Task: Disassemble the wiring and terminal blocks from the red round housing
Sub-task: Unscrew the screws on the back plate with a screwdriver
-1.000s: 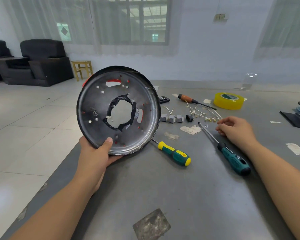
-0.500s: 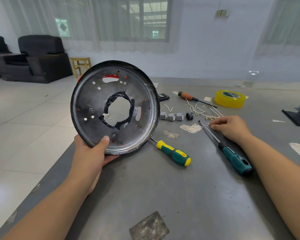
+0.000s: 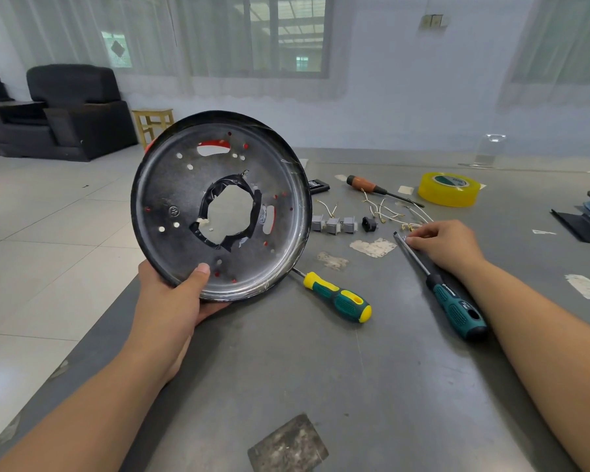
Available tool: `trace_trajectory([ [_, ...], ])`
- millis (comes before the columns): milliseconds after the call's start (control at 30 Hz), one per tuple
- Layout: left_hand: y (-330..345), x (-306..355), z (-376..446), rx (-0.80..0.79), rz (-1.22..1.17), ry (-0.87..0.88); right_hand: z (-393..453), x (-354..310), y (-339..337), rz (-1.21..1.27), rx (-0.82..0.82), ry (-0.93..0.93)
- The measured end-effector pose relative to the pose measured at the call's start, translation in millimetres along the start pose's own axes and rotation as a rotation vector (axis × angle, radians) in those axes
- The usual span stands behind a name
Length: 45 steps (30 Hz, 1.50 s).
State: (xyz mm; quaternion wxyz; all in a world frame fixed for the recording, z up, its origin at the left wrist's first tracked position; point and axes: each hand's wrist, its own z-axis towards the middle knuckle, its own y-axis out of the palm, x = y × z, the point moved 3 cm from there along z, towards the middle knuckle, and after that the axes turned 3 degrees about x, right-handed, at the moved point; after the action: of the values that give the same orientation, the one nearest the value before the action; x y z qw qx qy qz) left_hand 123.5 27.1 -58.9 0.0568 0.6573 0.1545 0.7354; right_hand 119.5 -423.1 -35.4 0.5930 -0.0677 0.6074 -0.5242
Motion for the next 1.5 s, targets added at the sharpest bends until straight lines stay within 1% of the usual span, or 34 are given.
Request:
trace_trajectory([
  [100,-1,0,0,0.007,-0.003,0.008,-2,3,-3,0.023,-0.028,0.022],
  [200,-1,0,0,0.013,0.009,0.01,-8,-2,-14,0.131,0.04,0.01],
  [267,0,0,-1,0.019,0.012,0.011,-16,-16,-26,0.161,0.127,-0.051],
  [333,1,2,-2,0.026,0.004,0.014,-32,-40,-32,0.138,0.145,-0.162],
  [467,2,5,-4,0.039,-0.013,0.018,-86,-93,-12,0.028,-0.017,-0.416],
  [567,1,7,-6,0.048,-0.029,0.008,-131,-115,12,-0.143,-0.194,-0.527],
  [667,1,8,-7,0.044,-0.036,-0.001,-159,-119,32,-0.301,-0.244,-0.608],
  [767,0,9,-9,0.029,-0.036,-0.006,-170,-120,43,-0.353,-0.239,-0.666],
  [833,0,9,-10,0.018,-0.043,-0.005,-172,-118,44,-0.373,-0.199,-0.656],
  [967,0,10,-11,0.002,-0.053,-0.015,-168,-106,26,-0.527,0.053,-0.538],
  [1033,-1,10,-11,0.001,-0.053,-0.031,-165,-99,15,-0.585,0.128,-0.457],
  [1133,-1,9,-10,-0.014,-0.042,-0.047,-161,-92,2,-0.664,0.143,-0.372],
  [1233,0,10,-11,-0.04,-0.032,-0.049,-158,-88,-3,-0.771,0.147,-0.332],
  [1333,1,11,-11,-0.069,-0.033,-0.044,-158,-86,0,-0.86,0.103,-0.302],
  [1500,2,11,-11,-0.101,-0.027,-0.058,-157,-84,2,-0.903,0.06,-0.28],
])
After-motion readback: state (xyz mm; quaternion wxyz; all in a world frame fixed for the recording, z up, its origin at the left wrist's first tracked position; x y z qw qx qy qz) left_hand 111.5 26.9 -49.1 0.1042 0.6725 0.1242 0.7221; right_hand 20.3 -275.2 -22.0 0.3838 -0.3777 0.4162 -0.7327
